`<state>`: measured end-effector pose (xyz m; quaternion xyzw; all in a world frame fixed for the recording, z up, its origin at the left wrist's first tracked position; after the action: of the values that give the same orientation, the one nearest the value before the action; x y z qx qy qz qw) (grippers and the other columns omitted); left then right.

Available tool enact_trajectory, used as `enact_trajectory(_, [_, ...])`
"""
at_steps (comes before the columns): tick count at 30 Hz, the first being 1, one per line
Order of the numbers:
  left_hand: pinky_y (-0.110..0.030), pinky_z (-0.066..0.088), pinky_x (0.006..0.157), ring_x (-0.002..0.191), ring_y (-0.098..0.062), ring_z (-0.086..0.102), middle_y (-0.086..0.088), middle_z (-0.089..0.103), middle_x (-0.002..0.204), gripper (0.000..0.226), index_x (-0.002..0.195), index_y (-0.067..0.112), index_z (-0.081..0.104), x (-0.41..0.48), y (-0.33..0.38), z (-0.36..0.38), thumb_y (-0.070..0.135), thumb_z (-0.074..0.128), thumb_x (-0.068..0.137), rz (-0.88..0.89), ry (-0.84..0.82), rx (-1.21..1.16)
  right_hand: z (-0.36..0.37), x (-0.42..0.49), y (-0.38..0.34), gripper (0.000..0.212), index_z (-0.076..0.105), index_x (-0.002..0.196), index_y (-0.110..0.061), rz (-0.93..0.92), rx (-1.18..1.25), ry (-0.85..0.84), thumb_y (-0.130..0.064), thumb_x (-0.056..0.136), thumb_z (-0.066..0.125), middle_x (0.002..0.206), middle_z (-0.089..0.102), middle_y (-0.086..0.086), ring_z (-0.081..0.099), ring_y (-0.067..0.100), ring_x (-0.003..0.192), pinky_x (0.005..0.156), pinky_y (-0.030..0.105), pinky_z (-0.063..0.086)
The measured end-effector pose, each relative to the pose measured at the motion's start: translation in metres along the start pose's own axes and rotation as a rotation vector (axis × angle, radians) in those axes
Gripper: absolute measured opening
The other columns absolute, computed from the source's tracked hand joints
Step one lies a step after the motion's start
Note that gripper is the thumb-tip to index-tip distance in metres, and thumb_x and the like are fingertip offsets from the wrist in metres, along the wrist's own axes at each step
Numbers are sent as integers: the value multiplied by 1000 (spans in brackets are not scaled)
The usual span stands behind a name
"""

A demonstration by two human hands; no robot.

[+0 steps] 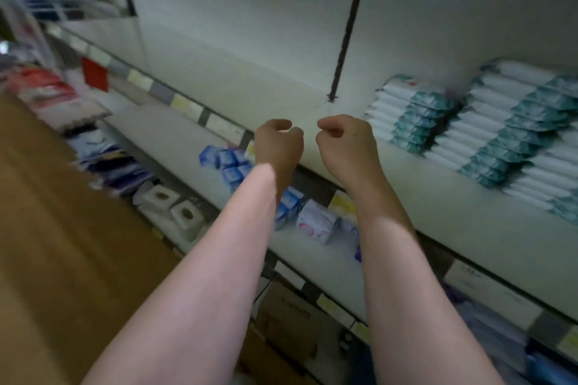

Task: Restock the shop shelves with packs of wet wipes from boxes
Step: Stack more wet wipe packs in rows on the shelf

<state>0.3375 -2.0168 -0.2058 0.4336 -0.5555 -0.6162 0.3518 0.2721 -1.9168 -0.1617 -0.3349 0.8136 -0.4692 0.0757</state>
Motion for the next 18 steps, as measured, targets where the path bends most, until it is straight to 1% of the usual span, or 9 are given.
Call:
enact_trajectory(2, [-19, 44, 62, 80, -21, 56, -9, 58, 85, 14, 99, 11, 59, -13, -17, -33, 6, 48, 92, -93, 85, -113, 25, -21, -4, 30, 65, 116, -17, -4, 24, -72, -13, 90, 52, 119, 64, 1, 59, 16, 109, 90, 23, 44])
enact_trajectory(4, [-21, 46, 58, 76, -22, 57, -9, 58, 79, 12, 84, 14, 57, -24, -31, -70, 4, 51, 88, -114, 207, -134, 50, -39, -10, 27, 69, 111, -17, 4, 20, -150, -14, 89, 53, 117, 67, 5, 61, 22, 110, 95, 29, 46])
enact_trajectory(6, [-24, 47, 57, 71, -24, 58, -10, 60, 82, 13, 92, 14, 62, -38, -40, -108, 6, 54, 85, -115, 307, -128, 77, -60, -21, 26, 69, 111, -15, -25, 9, -238, -16, 89, 54, 118, 67, 8, 60, 24, 111, 94, 29, 45])
enact_trajectory(8, [-19, 41, 50, 62, -20, 52, -9, 59, 83, 23, 107, 13, 62, -54, -48, -146, 7, 53, 87, -138, 378, -147, 105, -83, -35, 27, 68, 112, -15, -78, 19, -325, -16, 90, 53, 116, 68, 7, 61, 23, 109, 92, 30, 47])
enact_trajectory(10, [-24, 43, 57, 67, -19, 53, -11, 65, 95, 27, 113, 13, 61, -68, -58, -188, 7, 54, 88, -158, 464, -171, 134, -109, -51, 27, 68, 112, -17, -132, 4, -406, -17, 90, 53, 113, 68, 4, 61, 21, 108, 93, 33, 49])
enact_trajectory(12, [-26, 44, 62, 74, -20, 57, -11, 67, 104, 27, 113, 16, 62, -85, -68, -234, 9, 55, 88, -180, 556, -198, 165, -137, -70, 27, 68, 112, -16, -180, 0, -498, -17, 90, 53, 111, 69, 4, 62, 20, 106, 92, 32, 49])
enact_trajectory(14, [-26, 47, 64, 78, -19, 60, -8, 67, 101, 27, 112, 18, 62, -105, -80, -281, 11, 56, 87, -214, 648, -215, 196, -167, -90, 26, 69, 109, -18, -230, 2, -586, -18, 88, 53, 108, 70, 4, 63, 22, 102, 90, 37, 51])
enact_trajectory(16, [-25, 47, 62, 72, -17, 59, -3, 65, 90, 26, 112, 17, 62, -128, -89, -329, 11, 56, 87, -221, 743, -240, 227, -203, -112, 26, 69, 110, -18, -268, 0, -689, -18, 89, 52, 110, 69, 3, 63, 22, 101, 89, 42, 53])
enact_trajectory(18, [-26, 46, 62, 70, -17, 57, -2, 62, 84, 28, 113, 15, 62, -153, -98, -375, 11, 55, 87, -226, 833, -259, 256, -242, -133, 26, 68, 112, -19, -316, 4, -793, -19, 91, 53, 111, 68, 1, 62, 18, 103, 90, 38, 52])
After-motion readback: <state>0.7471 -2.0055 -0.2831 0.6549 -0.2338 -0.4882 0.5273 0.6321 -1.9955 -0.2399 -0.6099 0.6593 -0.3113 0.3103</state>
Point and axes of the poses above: each hand's wrist, its own x-axis towards the middle knuckle, its own z-axis out of the palm, y = z × x, the point moved 5 cm from there along x, towards the middle knuckle
